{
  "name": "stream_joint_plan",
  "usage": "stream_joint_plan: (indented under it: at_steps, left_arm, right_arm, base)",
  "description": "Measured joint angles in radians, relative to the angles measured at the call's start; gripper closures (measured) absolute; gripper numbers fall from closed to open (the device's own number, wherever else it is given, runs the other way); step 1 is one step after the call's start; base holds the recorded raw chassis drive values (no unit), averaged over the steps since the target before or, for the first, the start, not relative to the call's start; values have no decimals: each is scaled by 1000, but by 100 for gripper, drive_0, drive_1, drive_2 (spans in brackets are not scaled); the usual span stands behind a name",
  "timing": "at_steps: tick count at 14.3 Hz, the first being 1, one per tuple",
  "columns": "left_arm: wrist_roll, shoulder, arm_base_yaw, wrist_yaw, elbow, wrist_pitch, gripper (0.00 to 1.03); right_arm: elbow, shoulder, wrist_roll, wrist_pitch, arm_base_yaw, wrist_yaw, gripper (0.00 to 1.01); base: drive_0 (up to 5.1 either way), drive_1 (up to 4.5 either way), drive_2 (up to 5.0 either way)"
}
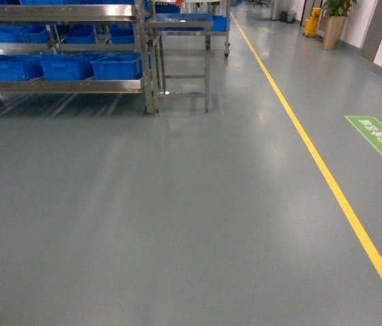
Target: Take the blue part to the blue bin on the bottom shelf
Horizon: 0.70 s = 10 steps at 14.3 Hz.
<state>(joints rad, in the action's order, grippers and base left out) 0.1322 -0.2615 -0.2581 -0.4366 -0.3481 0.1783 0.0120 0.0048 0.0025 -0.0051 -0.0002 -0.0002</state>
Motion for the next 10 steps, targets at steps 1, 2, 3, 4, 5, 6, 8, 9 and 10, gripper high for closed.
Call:
stream_joint_plan:
  at_steps: [1,2,3,4,5,6,8,9,10]
  left_arm:
    - [0,0,0,0,0,1,60]
    - [0,0,0,0,0,0,60]
    - [0,0,0,0,0,0,60]
    - [0,0,0,0,0,3,60]
    - [0,0,0,0,0,-1,60]
    - [0,0,0,0,0,2,60]
    - [0,0,0,0,0,-2,60]
    - [0,0,0,-1,1,2,60]
    - [0,0,0,0,1,1,60]
  right_arm:
    - [0,0,0,-1,0,0,3]
    - [0,0,0,2,0,0,3]
    - [0,0,0,0,0,0,3]
    - [0,0,0,1,0,0,3]
    - [0,0,0,0,0,0,3]
    - [0,0,0,0,0,0,3]
    - [0,0,0,0,0,0,3]
    - [0,0,0,0,0,0,3]
    - [0,0,0,2,0,0,3]
  base:
    - [10,426,-405]
    - [10,426,-405]
    - [10,426,-405]
    - [10,426,-405]
    - [10,426,-405]
    - [5,420,-410]
    - [5,420,-410]
    - [5,420,-410]
    - [-6,409,-421]
